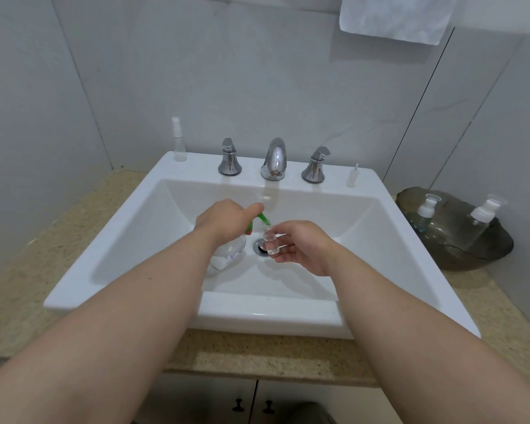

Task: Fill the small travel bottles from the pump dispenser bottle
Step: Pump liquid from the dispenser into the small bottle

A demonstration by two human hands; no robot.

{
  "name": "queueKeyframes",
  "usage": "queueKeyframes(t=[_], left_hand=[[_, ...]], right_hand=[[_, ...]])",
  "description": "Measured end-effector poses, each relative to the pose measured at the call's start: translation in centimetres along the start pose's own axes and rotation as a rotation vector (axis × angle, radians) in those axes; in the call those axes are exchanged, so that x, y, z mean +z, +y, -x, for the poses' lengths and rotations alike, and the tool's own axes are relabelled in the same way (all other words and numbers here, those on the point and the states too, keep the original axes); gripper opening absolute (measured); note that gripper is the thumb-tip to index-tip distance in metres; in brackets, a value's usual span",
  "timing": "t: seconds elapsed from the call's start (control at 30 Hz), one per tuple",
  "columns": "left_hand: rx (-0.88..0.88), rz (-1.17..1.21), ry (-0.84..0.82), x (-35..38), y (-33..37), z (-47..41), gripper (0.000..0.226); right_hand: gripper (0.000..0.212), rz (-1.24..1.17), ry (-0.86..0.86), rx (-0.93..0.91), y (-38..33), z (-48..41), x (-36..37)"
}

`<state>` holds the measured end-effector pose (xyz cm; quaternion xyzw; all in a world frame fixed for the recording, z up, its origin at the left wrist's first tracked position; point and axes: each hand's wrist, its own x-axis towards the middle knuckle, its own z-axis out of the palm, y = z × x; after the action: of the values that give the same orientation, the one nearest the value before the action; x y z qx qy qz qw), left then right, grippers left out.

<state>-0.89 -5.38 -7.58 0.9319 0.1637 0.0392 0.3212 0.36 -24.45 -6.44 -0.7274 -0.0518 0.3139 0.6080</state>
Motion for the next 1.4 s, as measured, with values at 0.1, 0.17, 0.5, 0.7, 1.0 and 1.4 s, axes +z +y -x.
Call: queueKeyframes(t=[0.1,0.17,0.5,0.7,1.0,1.4], left_hand=[[-0.007,-0.010,-0.002,-0.02,0.20,0.02,0.061],[-0.010,-0.020,-0.006,-0.07,0.32,0.12,0.058],[-0.003,-0.030,-0.011,-0.35,0.70,0.57,0.046],[0.009,-0.032,-0.007,-0.27,0.64,0.76,0.050],[0.035,0.008,0.010,-0.05,0.13,0.71,0.071],[0.001,-0.018,0.002,-0.14,0.47,0.52,0.064]], right_hand=[[0.015,0.004,-0.005,-0.004,-0.04,0.11,0.02],[0.014,0.005,-0.005,-0.003,-0.06,0.16,0.09],[0.014,0.046,-0.049,0.005,0.04,0.35,0.19],[0.011,0.037,-0.063,0.005,-0.08,0.46,0.12],[0.019,-0.006,0.013,0.008,-0.12,0.06,0.00],[0.016,-0.021,0.013,0.002,0.05,-0.21,-0.07]])
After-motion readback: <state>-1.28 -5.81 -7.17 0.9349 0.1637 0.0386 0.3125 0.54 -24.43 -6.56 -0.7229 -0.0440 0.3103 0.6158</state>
